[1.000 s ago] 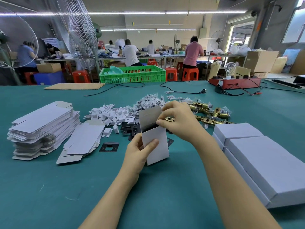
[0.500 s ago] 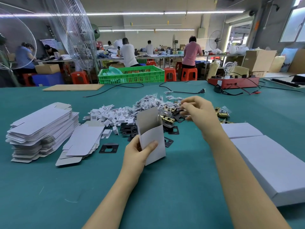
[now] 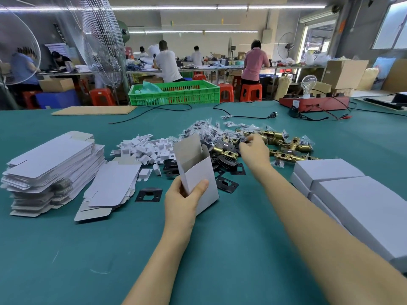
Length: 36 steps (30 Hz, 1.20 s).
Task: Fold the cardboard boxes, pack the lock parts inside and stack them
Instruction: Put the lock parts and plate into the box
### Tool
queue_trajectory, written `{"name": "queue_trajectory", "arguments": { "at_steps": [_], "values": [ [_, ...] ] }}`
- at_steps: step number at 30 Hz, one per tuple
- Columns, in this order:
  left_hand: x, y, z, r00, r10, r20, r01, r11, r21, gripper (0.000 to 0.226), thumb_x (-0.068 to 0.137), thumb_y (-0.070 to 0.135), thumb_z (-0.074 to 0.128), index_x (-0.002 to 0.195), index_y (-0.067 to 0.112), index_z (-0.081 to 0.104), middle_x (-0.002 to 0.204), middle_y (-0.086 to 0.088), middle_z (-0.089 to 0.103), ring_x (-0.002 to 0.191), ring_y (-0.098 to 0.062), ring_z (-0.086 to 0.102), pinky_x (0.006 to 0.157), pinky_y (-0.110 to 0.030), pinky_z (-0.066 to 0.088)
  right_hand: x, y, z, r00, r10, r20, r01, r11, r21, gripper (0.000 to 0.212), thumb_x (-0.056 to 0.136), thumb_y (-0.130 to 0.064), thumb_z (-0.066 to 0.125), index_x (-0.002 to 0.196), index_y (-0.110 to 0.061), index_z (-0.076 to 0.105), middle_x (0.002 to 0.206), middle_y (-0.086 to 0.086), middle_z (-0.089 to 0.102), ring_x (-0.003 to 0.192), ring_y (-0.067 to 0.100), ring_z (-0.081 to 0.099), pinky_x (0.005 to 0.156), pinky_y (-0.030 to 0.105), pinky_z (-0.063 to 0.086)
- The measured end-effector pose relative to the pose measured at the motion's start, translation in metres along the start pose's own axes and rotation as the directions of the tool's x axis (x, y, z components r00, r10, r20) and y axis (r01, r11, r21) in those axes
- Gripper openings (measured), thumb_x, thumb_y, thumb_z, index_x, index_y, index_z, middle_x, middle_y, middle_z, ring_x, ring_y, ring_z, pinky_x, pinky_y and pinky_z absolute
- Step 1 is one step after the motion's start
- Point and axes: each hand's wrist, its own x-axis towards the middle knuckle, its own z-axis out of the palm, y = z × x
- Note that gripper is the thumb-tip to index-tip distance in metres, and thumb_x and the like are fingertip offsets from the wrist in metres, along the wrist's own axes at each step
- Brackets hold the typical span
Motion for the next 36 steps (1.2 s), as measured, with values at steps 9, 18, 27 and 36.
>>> {"name": "queue_trajectory", "arguments": {
  "at_steps": [9, 18, 27, 36],
  "values": [
    [0.002, -0.002, -0.003, 1.0, 0.004, 0.014, -0.004, 1.0, -0.011, 0.02, 0.084, 0.015, 0.076, 0.094, 0.03, 0.067, 0.086, 0.02, 0.073, 0.077, 0.002, 0.068, 0.064, -0.012, 0.052, 0.07, 0.02, 0.018, 0.963, -0.125, 0.239, 0.252, 0.731, -0.634, 0.037, 0.097, -0.011, 0.038, 0.134, -0.003, 0.04, 0.143, 0.015, 0.039, 0.127, 0.032, 0.04, 0.095, 0.042, 0.041],
    [0.004, -0.006, -0.005, 1.0, 0.013, 0.022, -0.013, 1.0, 0.003, 0.018, 0.084, 0.017, 0.076, 0.092, 0.03, 0.067, 0.086, 0.019, 0.073, 0.08, 0.0, 0.068, 0.065, -0.012, 0.051, 0.094, 0.035, 0.027, 0.913, 0.003, 0.408, 0.343, 0.537, -0.77, 0.053, 0.094, -0.02, 0.033, 0.147, -0.015, 0.031, 0.162, 0.0, -0.007, 0.149, 0.026, -0.008, 0.113, 0.056, 0.02],
    [0.003, -0.008, -0.007, 0.999, 0.009, 0.033, -0.01, 1.0, 0.015, 0.018, 0.083, 0.02, 0.076, 0.093, 0.032, 0.067, 0.089, 0.018, 0.073, 0.083, -0.002, 0.068, 0.068, -0.015, 0.053, 0.098, 0.041, 0.028, 0.904, 0.051, 0.425, 0.326, 0.561, -0.761, 0.057, 0.098, -0.03, 0.025, 0.15, -0.008, 0.023, 0.162, 0.001, 0.008, 0.149, 0.024, 0.001, 0.117, 0.051, 0.014],
    [0.002, -0.002, -0.008, 0.998, -0.006, 0.061, 0.005, 1.0, 0.004, 0.018, 0.085, 0.019, 0.076, 0.092, 0.032, 0.068, 0.088, 0.018, 0.073, 0.08, 0.001, 0.068, 0.067, -0.016, 0.053, 0.025, 0.007, 0.014, 0.982, -0.19, -0.006, 0.187, 0.97, -0.158, 0.037, 0.096, -0.01, 0.043, 0.132, -0.002, 0.047, 0.139, 0.011, 0.042, 0.114, 0.015, 0.044, 0.096, 0.024, 0.032]
  ]
}}
